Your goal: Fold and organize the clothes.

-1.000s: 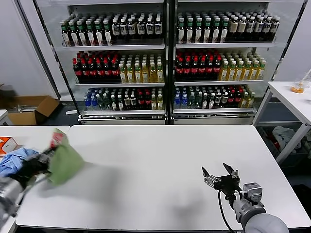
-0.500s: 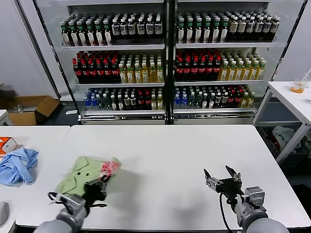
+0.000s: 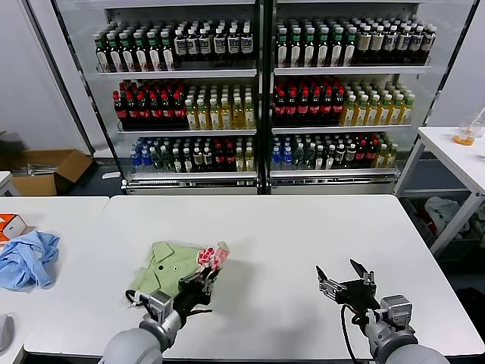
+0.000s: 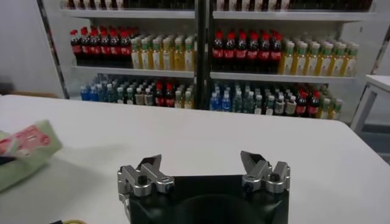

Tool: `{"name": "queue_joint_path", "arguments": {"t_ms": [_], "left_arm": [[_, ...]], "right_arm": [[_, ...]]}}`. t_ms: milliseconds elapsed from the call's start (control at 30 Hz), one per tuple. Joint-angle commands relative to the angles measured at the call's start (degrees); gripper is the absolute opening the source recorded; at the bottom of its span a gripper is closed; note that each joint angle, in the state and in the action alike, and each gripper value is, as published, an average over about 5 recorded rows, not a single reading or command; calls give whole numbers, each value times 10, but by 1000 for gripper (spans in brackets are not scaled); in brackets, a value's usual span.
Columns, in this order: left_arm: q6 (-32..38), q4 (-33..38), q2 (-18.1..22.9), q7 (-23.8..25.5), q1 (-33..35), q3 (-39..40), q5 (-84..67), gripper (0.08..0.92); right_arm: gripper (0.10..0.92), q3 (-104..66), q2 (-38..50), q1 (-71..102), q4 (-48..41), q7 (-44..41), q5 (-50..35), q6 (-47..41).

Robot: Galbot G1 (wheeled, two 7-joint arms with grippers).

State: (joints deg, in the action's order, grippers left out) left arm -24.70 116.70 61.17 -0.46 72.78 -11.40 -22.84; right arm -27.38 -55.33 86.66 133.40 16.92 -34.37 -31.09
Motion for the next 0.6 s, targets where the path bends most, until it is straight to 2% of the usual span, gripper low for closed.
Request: {"name": "queue_joint_path", "arguments": {"t_ms": [33,167,300,433,600], "left_arm": [[49,-5,25,9,-38,18,-188,284],[52,42,28,16,8,-29,-234,397],[55,75,27,3,47,-108,-250,509],[76,74,17,-28,90,-196,-223,631],[98,51,4,-51,141,-268,-195,765]], "right_arm": [[823,23,-3,-14,-2,-7,5,3],[823,66,-7,-50,-16,-4,-5,10],[823,127,-18,-108,-45,5,-31,13],[823,207,-51,-182,-96,22,-54,11],[823,306,-118,-274,-178,40,-74,6]]}}
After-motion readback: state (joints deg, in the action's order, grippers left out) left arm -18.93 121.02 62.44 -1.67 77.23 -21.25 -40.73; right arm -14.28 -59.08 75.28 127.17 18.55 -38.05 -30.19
